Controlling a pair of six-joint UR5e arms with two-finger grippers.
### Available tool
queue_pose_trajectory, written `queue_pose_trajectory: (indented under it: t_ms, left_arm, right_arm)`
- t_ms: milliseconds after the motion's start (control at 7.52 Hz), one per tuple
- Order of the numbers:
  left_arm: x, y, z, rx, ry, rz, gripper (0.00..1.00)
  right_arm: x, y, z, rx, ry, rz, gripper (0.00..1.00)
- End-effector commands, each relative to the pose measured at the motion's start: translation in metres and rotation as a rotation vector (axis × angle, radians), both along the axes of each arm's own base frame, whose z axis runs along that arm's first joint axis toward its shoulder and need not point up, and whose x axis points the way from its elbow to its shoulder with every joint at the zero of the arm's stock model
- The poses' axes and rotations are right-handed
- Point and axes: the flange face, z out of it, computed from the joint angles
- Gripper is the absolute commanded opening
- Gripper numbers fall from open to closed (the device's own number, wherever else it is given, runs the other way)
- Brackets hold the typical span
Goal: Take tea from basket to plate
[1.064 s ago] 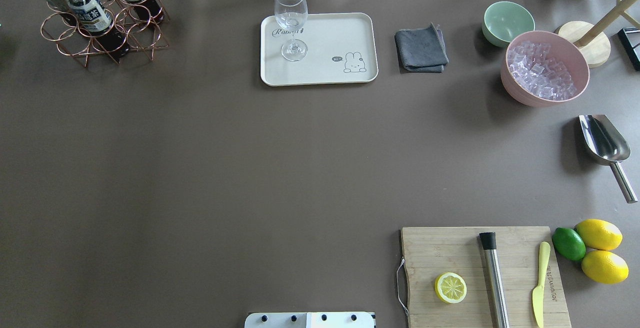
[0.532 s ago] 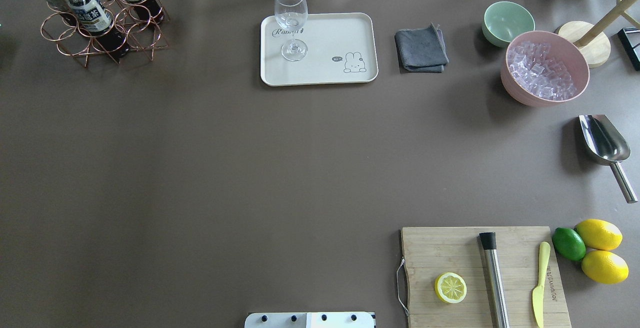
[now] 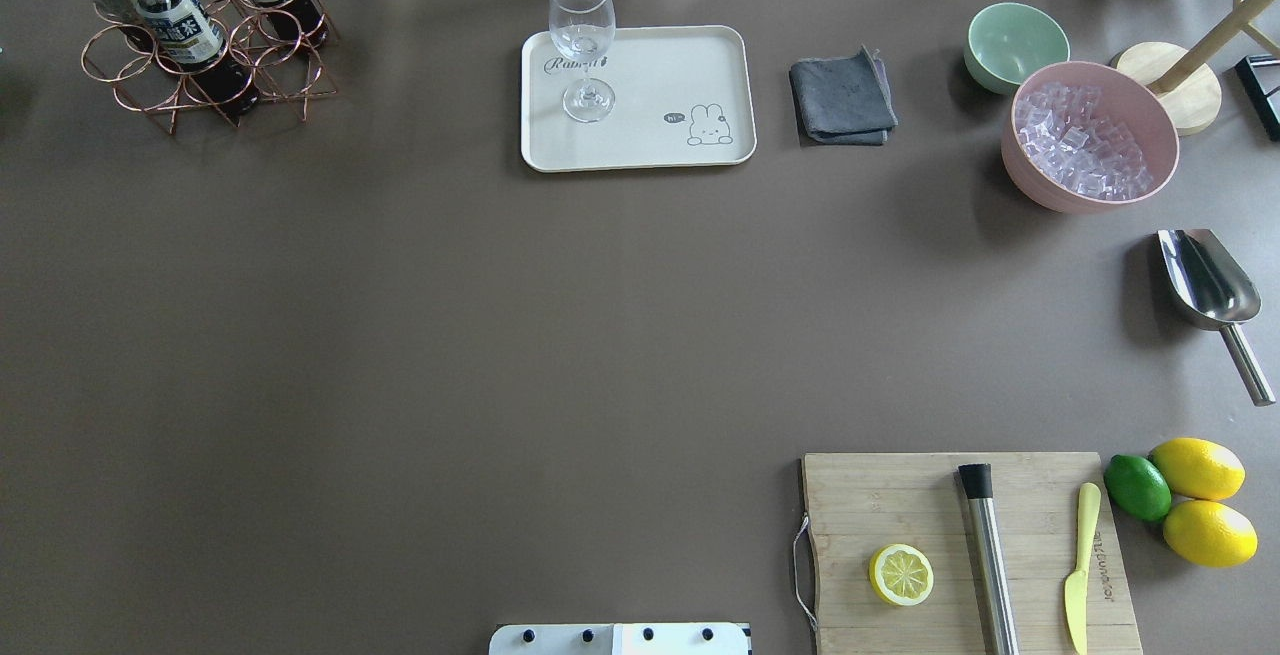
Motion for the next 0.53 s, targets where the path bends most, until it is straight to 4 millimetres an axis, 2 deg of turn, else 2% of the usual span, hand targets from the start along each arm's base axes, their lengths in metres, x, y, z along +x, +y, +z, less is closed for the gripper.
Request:
queue_pose_trajectory:
  t_ms: [0,133,266,399]
  left_arm:
    - [-0.002,-0.043,-0.053,0.209,-0.043,0.124,0.98]
    - [-0.005,-0.068,-0.070,0.264,-0.094,0.170,0.98]
    - [-0.010,-0.103,-0.098,0.348,-0.178,0.261,0.98]
    - [-0.014,-0.120,-0.126,0.334,-0.194,0.320,0.98]
  right_arm:
    - [0.000,0.000,0.000,0.000,0.000,0.001,0.99]
    - [0.000,0.000,0.000,0.000,0.000,0.001,0.99]
    - [0.000,0.000,0.000,-0.001,-0.001,0.001,0.99]
    - [0.000,0.000,0.000,-0.001,-0.001,0.001,0.99]
